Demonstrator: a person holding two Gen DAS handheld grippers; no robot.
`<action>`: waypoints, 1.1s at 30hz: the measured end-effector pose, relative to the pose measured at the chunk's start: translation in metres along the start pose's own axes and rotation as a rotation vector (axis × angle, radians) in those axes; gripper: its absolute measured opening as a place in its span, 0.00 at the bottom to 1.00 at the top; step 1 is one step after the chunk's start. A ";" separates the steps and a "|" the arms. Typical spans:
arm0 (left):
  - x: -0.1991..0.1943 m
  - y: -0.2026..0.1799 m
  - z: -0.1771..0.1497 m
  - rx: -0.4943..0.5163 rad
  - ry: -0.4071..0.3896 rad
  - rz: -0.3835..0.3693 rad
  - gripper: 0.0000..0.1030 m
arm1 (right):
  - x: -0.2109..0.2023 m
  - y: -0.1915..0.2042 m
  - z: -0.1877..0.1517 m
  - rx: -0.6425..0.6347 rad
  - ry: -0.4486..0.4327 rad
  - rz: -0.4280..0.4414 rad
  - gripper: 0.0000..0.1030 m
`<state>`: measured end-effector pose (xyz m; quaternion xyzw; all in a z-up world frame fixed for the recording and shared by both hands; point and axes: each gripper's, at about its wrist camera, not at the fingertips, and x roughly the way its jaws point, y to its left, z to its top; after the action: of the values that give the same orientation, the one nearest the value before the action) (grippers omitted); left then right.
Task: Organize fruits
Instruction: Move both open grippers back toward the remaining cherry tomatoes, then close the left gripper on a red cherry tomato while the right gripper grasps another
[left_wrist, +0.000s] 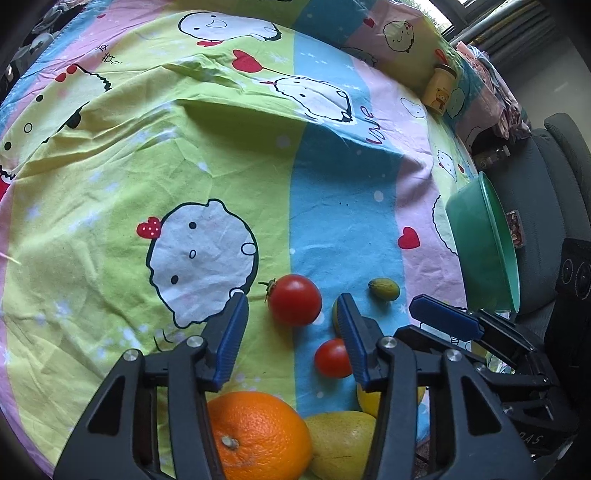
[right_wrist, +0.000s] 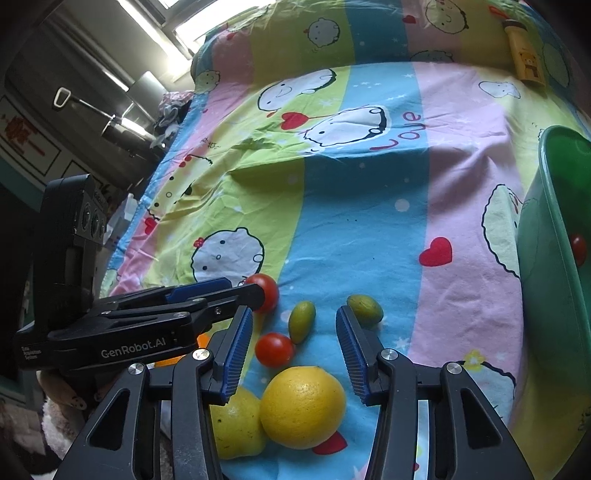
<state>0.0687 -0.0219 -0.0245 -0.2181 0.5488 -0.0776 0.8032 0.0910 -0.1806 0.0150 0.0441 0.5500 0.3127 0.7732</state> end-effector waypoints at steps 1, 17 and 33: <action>0.001 0.001 0.000 -0.001 0.003 0.000 0.44 | 0.002 0.001 -0.001 -0.003 0.005 -0.005 0.45; -0.002 0.013 0.005 -0.076 -0.021 -0.020 0.31 | 0.031 0.031 -0.014 -0.160 0.092 -0.077 0.35; -0.013 0.024 0.008 -0.119 -0.044 -0.040 0.31 | 0.053 0.052 -0.017 -0.324 0.094 -0.175 0.29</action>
<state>0.0683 0.0067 -0.0220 -0.2781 0.5301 -0.0559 0.7991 0.0642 -0.1158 -0.0134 -0.1439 0.5296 0.3303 0.7679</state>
